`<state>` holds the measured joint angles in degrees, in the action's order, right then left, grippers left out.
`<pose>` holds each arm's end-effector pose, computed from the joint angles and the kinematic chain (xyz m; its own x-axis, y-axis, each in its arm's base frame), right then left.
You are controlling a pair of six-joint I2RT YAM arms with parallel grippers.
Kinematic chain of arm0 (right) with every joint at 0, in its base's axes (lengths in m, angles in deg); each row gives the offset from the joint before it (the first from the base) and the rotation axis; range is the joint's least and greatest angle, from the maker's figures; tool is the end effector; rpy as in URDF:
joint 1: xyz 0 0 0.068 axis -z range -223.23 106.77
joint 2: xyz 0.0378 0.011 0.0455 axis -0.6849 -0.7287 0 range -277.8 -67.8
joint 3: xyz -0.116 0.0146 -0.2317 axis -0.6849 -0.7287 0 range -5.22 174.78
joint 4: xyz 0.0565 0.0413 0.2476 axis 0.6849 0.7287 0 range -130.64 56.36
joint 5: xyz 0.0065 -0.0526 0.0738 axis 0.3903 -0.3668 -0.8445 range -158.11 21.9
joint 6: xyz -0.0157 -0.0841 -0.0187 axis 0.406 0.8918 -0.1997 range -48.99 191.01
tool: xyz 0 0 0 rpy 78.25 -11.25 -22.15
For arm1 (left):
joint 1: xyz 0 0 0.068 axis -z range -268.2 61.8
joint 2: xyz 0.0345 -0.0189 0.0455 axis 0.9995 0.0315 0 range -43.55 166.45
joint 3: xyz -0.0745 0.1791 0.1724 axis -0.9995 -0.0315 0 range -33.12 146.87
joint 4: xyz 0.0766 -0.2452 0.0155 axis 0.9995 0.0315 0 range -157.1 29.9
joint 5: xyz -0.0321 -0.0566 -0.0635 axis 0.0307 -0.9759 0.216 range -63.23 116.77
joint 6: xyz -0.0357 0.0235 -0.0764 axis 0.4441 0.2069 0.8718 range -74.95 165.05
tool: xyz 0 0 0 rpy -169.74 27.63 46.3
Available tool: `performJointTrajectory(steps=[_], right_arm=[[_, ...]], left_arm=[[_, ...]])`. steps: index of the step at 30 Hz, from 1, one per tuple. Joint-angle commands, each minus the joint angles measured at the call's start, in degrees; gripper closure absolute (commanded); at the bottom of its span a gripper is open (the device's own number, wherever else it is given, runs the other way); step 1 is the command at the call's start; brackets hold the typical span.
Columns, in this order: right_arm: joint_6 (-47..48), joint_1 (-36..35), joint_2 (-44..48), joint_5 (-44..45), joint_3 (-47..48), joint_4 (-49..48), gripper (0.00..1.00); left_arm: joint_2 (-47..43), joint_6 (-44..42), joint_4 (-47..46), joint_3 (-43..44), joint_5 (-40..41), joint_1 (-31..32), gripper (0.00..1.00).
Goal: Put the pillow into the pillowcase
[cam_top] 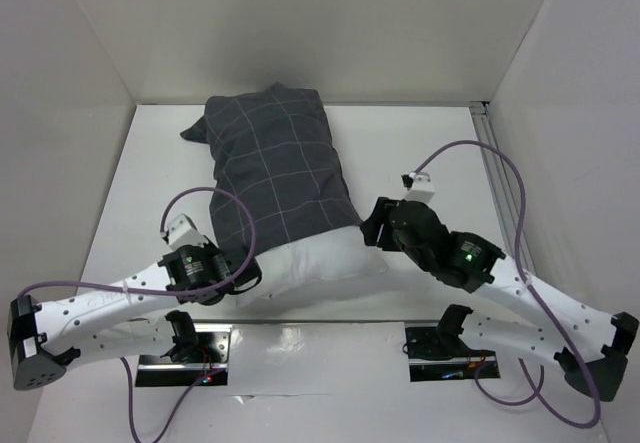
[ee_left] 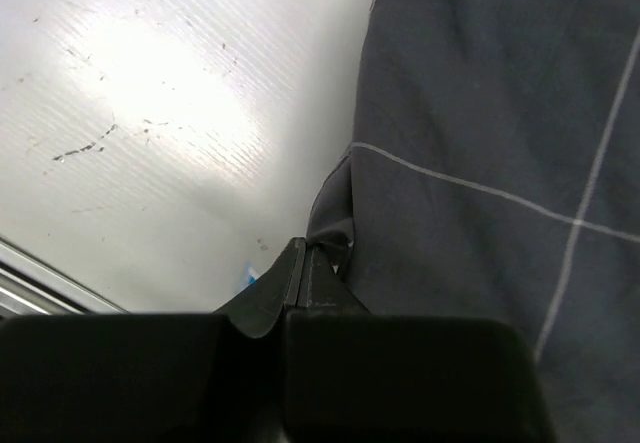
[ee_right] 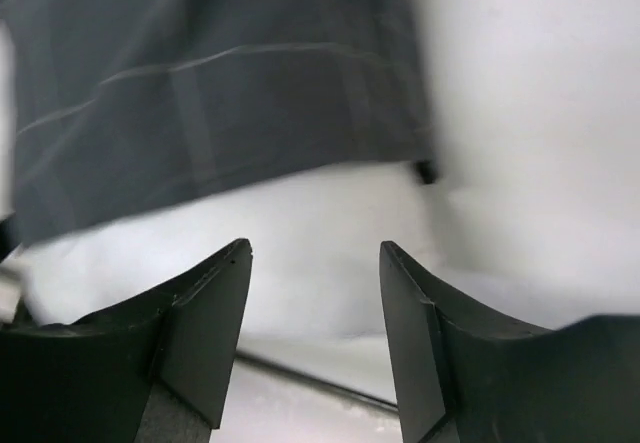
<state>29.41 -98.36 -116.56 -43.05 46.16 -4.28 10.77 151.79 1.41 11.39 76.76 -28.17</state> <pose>0.1485 0.1556 0.2924 -0.5973 0.1949 -0.7780 -0.1945 0.9059 0.3763 0.1247 -0.0971 0.2136 -0.3182 -0.6806 -0.6600 -0.6066 0.6812 -0.4099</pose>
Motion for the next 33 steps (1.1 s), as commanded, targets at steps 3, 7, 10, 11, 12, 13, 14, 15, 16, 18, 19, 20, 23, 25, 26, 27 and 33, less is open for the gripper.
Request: performJointTrajectory(steps=[3,7,10,11,12,13,14,15,16,18,19,20,23,25,26,27,33], right_arm=[[-4.8,7.1,-7.0,-1.5,-6.4,-0.2,0.44],[-1.5,5.6,-10.0,-13.2,-12.9,-13.8,0.74],[-0.3,-0.4,-14.5,-16.6,-13.8,-22.4,0.81],[-0.3,-2.0,-16.2,-15.0,-12.2,-21.8,0.81],[-1.4,-3.0,-18.0,-10.9,-10.7,-20.3,0.81],[-2.0,-3.0,-20.8,-10.0,-9.4,-18.2,0.81],[-2.0,-3.0,-21.5,-9.2,-7.9,-18.2,0.81],[-2.5,-3.0,-21.5,-9.2,-7.9,-19.1,0.79],[-2.5,-3.0,-21.5,-9.2,-7.3,-19.1,0.77],[-2.0,-2.3,-21.5,-9.2,-5.8,-18.4,0.66],[-2.0,-1.5,-20.8,-9.8,-5.2,-17.9,0.51],[-2.0,-0.9,-20.8,-11.0,-4.6,-17.9,0.49],[0.2,1.9,-19.5,-13.5,-2.5,-16.1,0.49],[1.3,2.4,-19.5,-12.2,-0.8,-12.9,0.47],[1.4,2.4,-17.4,-10.5,0.7,-9.1,0.44],[2.3,2.4,-15.8,-8.7,0.7,-7.9,0.27],[10.7,2.4,-4.2,-12.0,0.0,-5.1,0.01]], left_arm=[[-2.4,4.5,9.7,3.7,1.9,-0.4,1.00],[-2.4,4.0,9.7,4.2,1.0,-0.4,1.00],[-1.7,3.4,9.7,4.2,-0.2,-0.4,1.00],[-1.7,2.9,9.2,4.2,-0.3,-0.4,1.00],[-0.4,1.4,8.6,4.2,-0.9,-0.4,1.00],[0.3,0.8,8.0,4.8,-0.9,-0.4,1.00],[1.0,0.3,6.8,4.8,-0.9,-0.4,1.00],[2.4,0.3,6.8,4.8,-1.4,-0.4,1.00],[3.1,-0.2,5.9,4.8,-1.4,-0.4,1.00],[4.1,-1.9,3.4,5.3,-1.4,-0.4,1.00],[5.3,-1.9,2.9,5.8,-1.4,-0.4,1.00],[5.8,-2.5,2.3,5.8,-1.9,-0.4,1.00],[7.3,-4.4,0.1,6.4,-1.9,-0.4,1.00],[7.8,-5.0,-0.4,6.9,-1.4,-0.4,1.00],[7.8,-5.6,-0.4,7.5,-1.4,-0.4,1.00],[7.8,-5.6,-0.4,7.5,-0.9,-1.0,1.00],[7.3,-8.8,-3.7,7.3,-1.4,-2.8,1.00]])
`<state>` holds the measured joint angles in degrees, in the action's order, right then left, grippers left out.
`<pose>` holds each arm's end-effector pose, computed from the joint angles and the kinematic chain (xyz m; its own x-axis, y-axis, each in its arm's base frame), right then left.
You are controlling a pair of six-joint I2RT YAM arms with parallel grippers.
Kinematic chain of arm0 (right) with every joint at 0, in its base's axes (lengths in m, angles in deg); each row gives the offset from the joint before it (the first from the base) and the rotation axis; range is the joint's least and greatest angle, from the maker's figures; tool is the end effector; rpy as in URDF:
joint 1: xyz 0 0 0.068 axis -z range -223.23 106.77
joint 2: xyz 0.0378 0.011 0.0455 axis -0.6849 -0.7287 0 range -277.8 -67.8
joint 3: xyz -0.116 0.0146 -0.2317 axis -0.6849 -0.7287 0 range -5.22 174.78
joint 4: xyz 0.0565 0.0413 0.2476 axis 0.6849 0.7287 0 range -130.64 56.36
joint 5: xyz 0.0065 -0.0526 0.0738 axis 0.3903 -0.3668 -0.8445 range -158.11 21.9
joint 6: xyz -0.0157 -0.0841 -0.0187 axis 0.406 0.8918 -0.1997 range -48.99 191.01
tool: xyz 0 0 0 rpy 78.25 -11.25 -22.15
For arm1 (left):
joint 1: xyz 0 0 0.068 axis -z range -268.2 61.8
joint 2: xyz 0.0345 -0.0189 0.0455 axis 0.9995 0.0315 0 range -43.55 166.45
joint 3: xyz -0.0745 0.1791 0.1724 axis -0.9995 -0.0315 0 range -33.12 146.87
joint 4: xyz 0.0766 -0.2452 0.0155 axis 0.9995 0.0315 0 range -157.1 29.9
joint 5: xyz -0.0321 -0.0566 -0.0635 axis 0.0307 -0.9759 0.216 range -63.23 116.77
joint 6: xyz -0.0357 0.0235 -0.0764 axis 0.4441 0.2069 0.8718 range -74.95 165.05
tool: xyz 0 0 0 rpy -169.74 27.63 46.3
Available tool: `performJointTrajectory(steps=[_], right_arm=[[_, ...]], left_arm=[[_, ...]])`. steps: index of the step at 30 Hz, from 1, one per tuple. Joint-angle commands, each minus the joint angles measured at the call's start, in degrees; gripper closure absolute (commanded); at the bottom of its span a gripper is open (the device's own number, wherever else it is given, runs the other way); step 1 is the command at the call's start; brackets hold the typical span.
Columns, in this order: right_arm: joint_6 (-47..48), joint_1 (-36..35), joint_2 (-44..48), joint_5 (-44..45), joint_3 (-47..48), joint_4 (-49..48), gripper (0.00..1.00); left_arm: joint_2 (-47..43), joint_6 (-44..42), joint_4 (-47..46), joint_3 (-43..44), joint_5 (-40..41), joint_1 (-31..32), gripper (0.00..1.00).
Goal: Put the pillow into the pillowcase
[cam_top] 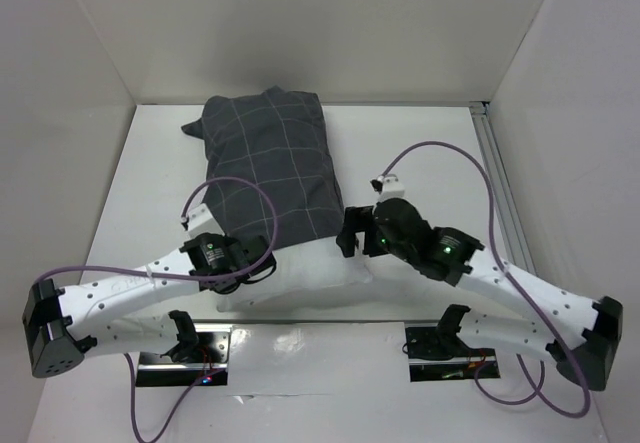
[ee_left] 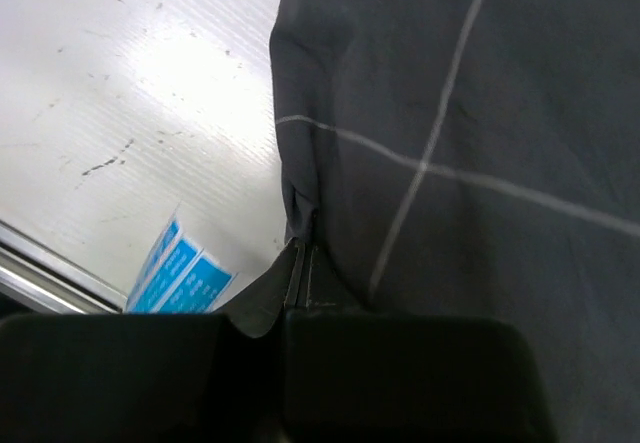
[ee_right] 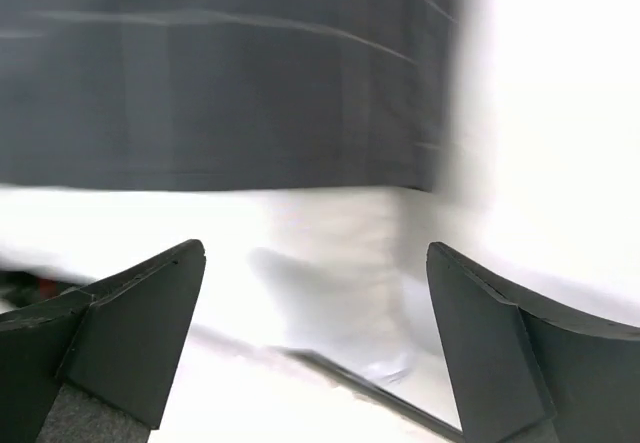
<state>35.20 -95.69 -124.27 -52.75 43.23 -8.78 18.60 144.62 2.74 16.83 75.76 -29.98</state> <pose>0.1641 0.1798 0.2525 -0.6918 0.0257 -0.7216 -0.2912 0.9046 0.3114 0.1384 -0.1121 0.2189 -0.4090 -0.5684 -0.7139 -0.5979 0.7579 -0.2608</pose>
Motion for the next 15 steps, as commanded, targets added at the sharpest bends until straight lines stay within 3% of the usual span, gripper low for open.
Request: performJointTrajectory(steps=[1,3,7,10,12,15], right_arm=[[5.8,-0.3,3.6,-5.2,3.0,0.0,0.01],[8.1,-1.9,2.2,-8.1,2.4,-0.6,0.01],[10.8,-4.9,-3.6,-11.6,0.4,-4.3,0.10],[11.6,-5.5,-10.6,-11.6,0.4,-7.4,0.32],[11.6,-5.5,-14.4,-5.5,1.1,-11.0,0.48],[12.3,-4.1,-20.2,-1.7,5.1,-15.0,0.54]], left_arm=[[-1.1,-2.2,-5.1,1.9,-0.4,-1.0,1.00],[-1.1,-2.7,-5.1,1.9,-0.4,-2.2,1.00],[-2.4,-6.3,-6.6,2.6,0.7,-5.3,1.00],[-2.4,-12.5,-9.5,3.1,1.2,-9.0,1.00],[-2.4,-17.5,-13.2,3.1,1.2,-12.1,1.00],[-2.4,-24.3,-19.5,3.1,0.1,-16.7,1.00]])
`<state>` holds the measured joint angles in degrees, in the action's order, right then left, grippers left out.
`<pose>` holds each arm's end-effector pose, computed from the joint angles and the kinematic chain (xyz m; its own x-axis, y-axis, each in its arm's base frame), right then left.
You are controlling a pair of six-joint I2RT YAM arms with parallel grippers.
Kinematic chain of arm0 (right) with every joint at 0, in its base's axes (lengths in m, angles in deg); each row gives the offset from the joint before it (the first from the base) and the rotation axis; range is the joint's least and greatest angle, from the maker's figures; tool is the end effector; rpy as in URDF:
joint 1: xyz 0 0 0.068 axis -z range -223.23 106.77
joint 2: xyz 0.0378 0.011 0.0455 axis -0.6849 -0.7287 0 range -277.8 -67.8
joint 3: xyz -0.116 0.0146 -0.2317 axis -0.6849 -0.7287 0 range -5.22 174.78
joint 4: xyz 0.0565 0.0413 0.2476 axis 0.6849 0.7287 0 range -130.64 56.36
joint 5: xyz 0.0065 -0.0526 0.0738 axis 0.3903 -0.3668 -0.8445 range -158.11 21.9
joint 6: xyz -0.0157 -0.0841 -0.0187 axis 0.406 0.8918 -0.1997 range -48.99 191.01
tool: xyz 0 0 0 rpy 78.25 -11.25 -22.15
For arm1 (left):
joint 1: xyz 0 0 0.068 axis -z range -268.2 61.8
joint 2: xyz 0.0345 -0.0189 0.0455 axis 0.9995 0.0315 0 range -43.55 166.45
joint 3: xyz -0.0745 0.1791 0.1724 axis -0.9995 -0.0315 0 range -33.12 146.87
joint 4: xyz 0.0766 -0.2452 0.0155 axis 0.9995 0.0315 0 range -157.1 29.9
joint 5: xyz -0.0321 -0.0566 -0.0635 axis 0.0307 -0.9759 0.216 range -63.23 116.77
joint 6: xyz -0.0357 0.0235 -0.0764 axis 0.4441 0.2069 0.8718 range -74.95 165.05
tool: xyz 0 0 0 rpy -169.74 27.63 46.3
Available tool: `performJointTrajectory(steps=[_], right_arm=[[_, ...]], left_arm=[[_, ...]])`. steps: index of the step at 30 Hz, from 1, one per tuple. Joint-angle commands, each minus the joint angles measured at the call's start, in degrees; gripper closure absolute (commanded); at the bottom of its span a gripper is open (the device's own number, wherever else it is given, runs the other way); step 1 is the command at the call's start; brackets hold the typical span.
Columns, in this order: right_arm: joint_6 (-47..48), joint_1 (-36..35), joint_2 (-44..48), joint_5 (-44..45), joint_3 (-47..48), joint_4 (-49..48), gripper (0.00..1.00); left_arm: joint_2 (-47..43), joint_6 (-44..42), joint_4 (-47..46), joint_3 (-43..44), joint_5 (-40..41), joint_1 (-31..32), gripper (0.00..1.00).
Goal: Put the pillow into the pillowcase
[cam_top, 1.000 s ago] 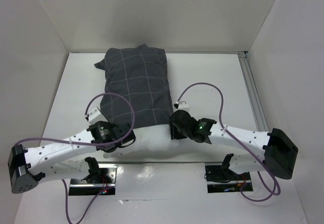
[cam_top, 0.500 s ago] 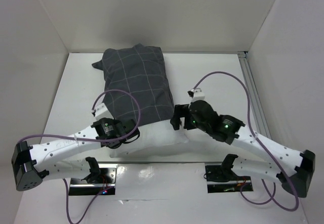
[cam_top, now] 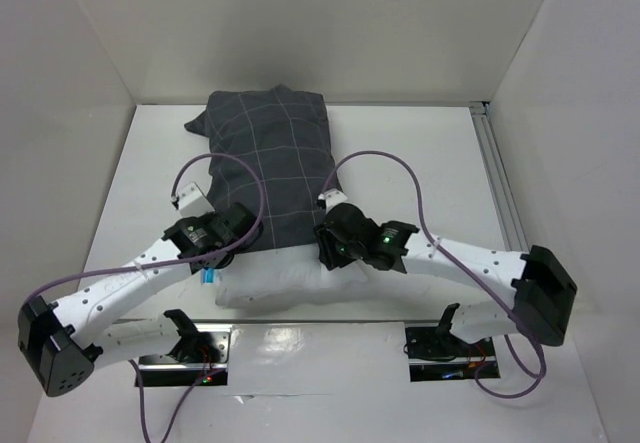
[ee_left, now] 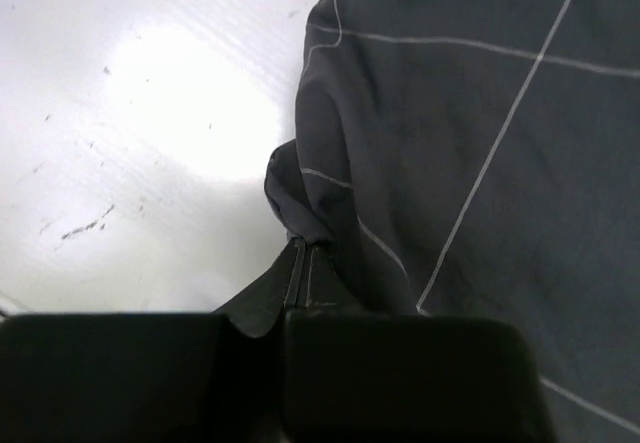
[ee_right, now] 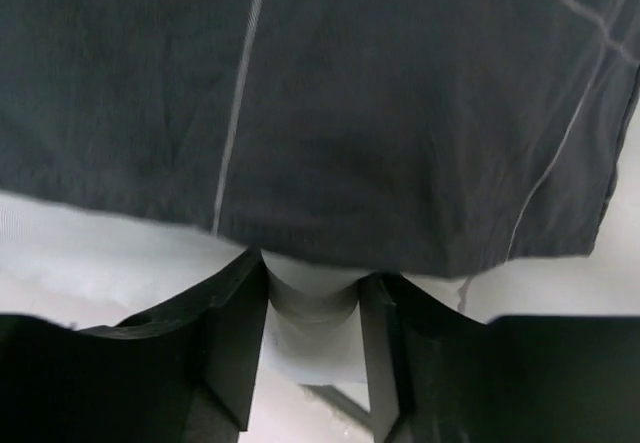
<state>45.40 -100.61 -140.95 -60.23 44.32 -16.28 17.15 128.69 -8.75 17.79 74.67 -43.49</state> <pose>0.1668 0.2410 0.1995 -0.7003 -0.3000 -0.6477 -0.5348 0.8216 0.1977 0.1768 -0.0939 0.2330 -0.3466 -0.5944 -0.7256 -0.6250 0.7232 -0.2938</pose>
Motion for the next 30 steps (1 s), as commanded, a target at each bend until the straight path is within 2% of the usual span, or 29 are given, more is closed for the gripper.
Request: performJointTrajectory(steps=[1,4,6,7,8,9,11,14,18,21,22,25,30], right_arm=[[2.6,1.5,-5.1,6.5,5.8,-7.5,0.56],[3.8,1.5,-7.7,7.1,10.3,-8.0,0.57],[3.1,1.5,-4.0,7.1,9.7,-9.1,0.54],[2.5,0.8,-1.6,7.8,7.0,-9.2,0.48],[2.0,0.8,1.3,9.6,5.0,-9.9,0.37],[0.1,0.8,7.7,11.0,2.9,-9.9,0.19],[-3.4,0.8,16.1,16.2,-3.7,-9.1,0.13],[-7.3,0.8,20.4,22.3,-10.4,-7.0,0.13],[-12.1,4.2,20.4,24.4,-14.2,-5.2,0.16],[-11.0,8.2,17.6,20.1,-17.0,-10.1,0.22],[-10.3,11.4,16.0,18.6,-17.7,-13.6,0.23],[-7.4,16.6,12.6,12.2,-20.2,-20.8,0.23],[-1.2,17.7,10.0,2.8,-23.3,-29.1,0.19]], left_arm=[[-0.9,-10.1,-9.6,2.2,1.1,-4.5,1.00],[0.6,-15.4,-14.3,2.2,-1.1,-9.9,1.00],[1.3,-17.9,-15.1,2.2,-2.5,-12.9,1.00],[1.3,-18.7,-15.8,2.2,-2.5,-13.8,1.00],[1.8,-19.4,-16.7,2.2,-3.3,-14.8,1.00],[1.8,-20.9,-17.2,1.6,-4.1,-16.6,1.00],[1.1,-22.7,-19.0,0.0,-4.8,-18.4,1.00],[0.5,-23.7,-20.6,-0.8,-6.3,-19.7,1.00],[0.5,-24.9,-20.6,-1.4,-7.6,-21.2,1.00],[0.5,-25.4,-21.2,-1.4,-7.6,-21.7,1.00],[1.0,-25.5,-21.2,-1.4,-8.1,-21.7,1.00],[2.2,-26.0,-21.2,-0.4,-8.7,-21.7,1.00],[2.7,-26.5,-21.2,0.1,-8.7,-21.7,1.00]])
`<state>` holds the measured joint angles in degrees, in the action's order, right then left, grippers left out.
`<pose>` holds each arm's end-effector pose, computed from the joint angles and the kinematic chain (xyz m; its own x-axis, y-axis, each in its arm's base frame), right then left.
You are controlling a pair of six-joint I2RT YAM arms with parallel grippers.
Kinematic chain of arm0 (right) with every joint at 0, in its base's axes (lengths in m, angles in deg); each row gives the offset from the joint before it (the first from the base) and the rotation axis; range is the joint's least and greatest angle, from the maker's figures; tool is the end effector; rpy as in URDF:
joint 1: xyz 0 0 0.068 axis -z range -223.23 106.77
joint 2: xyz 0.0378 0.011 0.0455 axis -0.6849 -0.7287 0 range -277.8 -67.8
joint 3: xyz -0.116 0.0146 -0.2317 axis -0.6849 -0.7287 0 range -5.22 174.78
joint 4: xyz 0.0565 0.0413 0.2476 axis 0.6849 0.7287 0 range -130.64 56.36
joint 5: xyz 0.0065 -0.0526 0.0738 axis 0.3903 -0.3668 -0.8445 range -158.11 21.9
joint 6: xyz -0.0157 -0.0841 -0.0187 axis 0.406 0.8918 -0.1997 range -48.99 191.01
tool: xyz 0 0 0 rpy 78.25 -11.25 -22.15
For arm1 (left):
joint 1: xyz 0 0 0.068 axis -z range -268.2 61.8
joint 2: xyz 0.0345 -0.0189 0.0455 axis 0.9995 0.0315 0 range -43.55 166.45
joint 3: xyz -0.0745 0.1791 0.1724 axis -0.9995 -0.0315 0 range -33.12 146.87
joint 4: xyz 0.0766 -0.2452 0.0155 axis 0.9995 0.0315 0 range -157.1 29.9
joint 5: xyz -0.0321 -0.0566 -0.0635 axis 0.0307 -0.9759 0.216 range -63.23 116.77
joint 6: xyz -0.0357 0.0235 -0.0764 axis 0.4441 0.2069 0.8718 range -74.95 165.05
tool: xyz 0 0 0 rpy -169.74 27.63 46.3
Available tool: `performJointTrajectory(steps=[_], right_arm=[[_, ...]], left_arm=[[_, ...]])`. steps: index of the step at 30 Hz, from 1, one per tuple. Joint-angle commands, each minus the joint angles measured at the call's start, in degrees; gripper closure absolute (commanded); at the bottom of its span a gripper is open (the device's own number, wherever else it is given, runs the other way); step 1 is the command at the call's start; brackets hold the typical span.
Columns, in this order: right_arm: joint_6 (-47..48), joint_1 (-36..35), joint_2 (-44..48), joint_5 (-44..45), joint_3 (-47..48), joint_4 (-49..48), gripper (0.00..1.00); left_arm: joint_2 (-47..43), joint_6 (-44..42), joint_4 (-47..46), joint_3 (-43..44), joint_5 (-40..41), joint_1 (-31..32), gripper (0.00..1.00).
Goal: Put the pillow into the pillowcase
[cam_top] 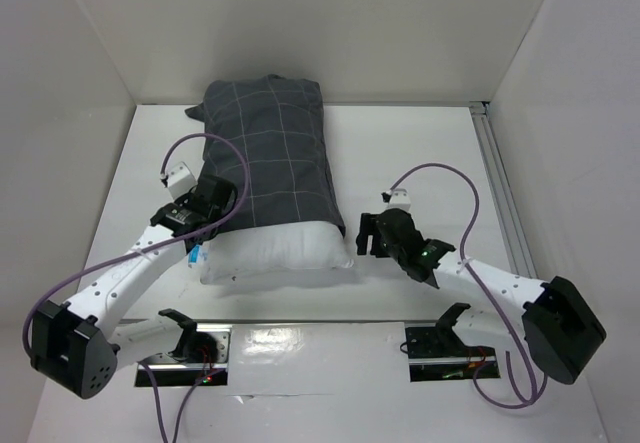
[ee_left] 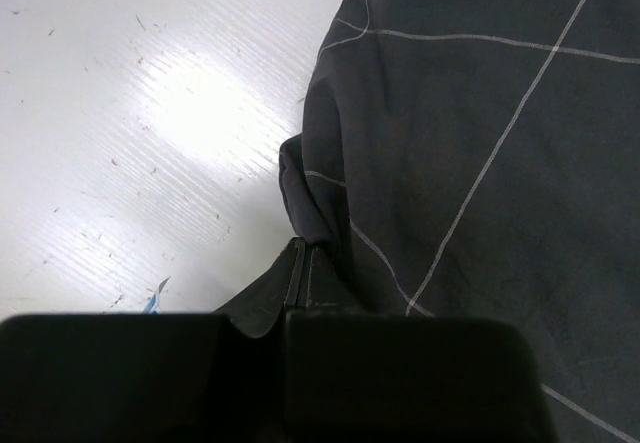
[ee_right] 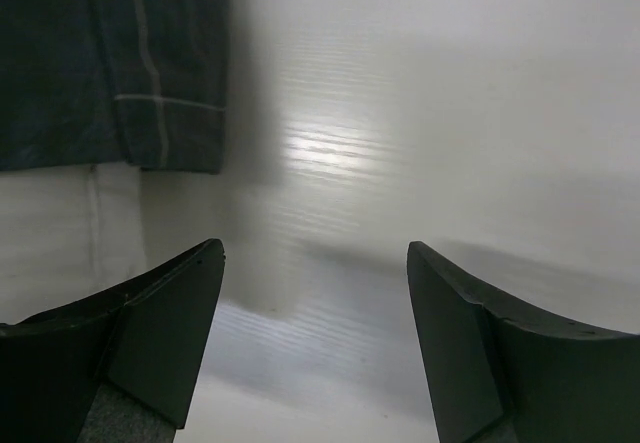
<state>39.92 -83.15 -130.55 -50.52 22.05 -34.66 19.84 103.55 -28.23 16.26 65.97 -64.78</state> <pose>0.2045 0.1406 0.1472 -0.6611 0.0887 -0.7450 -0.1130 0.9699 0.2157 0.2368 -0.0491 0.2303 -0.3465 -0.5700 -0.7450 -0.6458 0.7210 -0.2512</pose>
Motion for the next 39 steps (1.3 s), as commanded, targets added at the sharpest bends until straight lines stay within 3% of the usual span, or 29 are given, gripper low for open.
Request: performJointTrajectory(steps=[1,12,25,28,32,39], right_arm=[[6.3,0.3,-1.1,-8.6,-1.6,-13.6,0.19],[11.3,2.1,-10.4,-14.6,-0.4,-22.8,0.24],[10.3,2.1,-18.8,-13.5,2.0,-34.6,0.45],[9.7,2.1,-20.7,-11.5,3.2,-35.8,0.55],[9.2,2.1,-20.8,-10.4,3.2,-36.6,0.99],[10.0,3.3,-9.3,-5.2,3.9,-28.0,1.00]], left_arm=[[0.6,-1.4,-1.7,1.7,0.0,-0.4,1.00],[0.6,-0.2,-0.6,1.7,0.0,0.1,1.00],[1.1,0.3,-0.1,1.2,0.5,0.1,1.00],[1.1,0.3,-0.1,1.2,0.5,0.1,1.00],[1.1,0.3,0.7,1.9,0.0,0.1,1.00],[-2.0,-2.5,1.2,5.5,-1.2,0.1,1.00]])
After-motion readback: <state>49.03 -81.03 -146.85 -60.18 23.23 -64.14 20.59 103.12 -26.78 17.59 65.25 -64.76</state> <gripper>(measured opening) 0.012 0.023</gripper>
